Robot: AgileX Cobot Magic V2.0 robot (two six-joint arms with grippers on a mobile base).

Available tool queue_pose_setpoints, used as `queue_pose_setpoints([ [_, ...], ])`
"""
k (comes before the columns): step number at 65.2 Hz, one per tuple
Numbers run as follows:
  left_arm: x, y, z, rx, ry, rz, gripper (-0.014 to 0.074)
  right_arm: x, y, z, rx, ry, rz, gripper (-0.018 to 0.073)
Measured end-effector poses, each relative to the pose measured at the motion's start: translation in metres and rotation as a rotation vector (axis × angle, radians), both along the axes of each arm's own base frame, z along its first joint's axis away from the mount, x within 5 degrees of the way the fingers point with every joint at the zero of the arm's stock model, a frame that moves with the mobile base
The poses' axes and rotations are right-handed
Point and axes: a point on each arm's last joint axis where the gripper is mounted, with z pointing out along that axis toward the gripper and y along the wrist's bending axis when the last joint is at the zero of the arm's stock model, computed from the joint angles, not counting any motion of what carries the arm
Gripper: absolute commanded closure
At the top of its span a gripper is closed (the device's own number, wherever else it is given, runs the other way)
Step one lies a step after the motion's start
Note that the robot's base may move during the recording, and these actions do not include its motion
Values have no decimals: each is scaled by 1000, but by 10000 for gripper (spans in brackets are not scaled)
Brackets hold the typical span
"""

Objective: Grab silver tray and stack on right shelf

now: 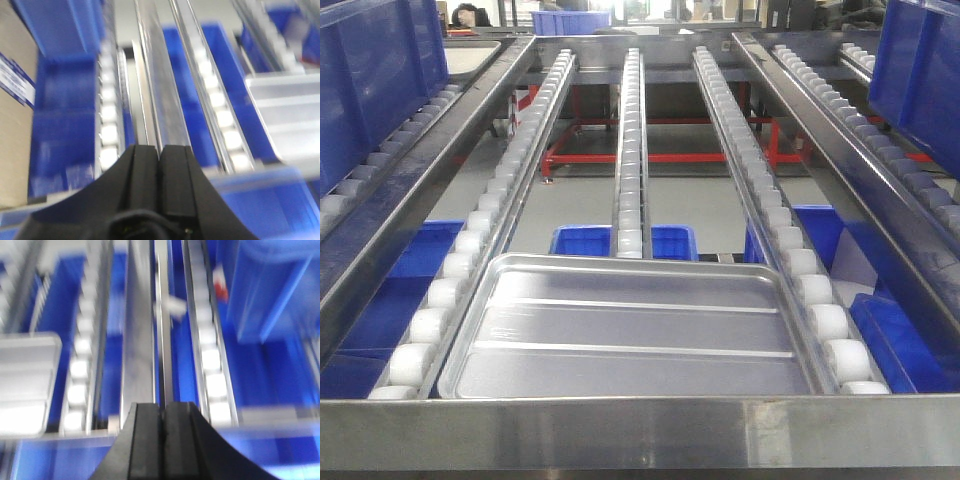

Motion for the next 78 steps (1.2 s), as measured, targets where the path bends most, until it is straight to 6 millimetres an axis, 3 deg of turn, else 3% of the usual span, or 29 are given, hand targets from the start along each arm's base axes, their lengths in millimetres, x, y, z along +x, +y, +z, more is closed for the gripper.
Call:
queue_pose_setpoints([
  [10, 30, -12, 25, -77, 183, -56, 697, 32, 1, 7, 15, 319, 3, 510],
  [24, 74, -30, 12, -299, 412, -74, 697, 64, 2, -13, 48, 524, 1, 510],
  [36, 108, -37, -8, -366, 568, -34, 690, 82, 10, -24, 62, 582, 30, 502],
  [47, 136, -47, -22, -300, 640, -37, 690, 94, 35, -30, 41, 583, 139, 501],
  [61, 155, -85, -30, -164, 693, 24, 690, 123, 70, -28, 56, 552, 91, 500],
  [78, 174, -124, -40, -158, 759, 50, 690, 167, 101, -31, 59, 551, 82, 501],
])
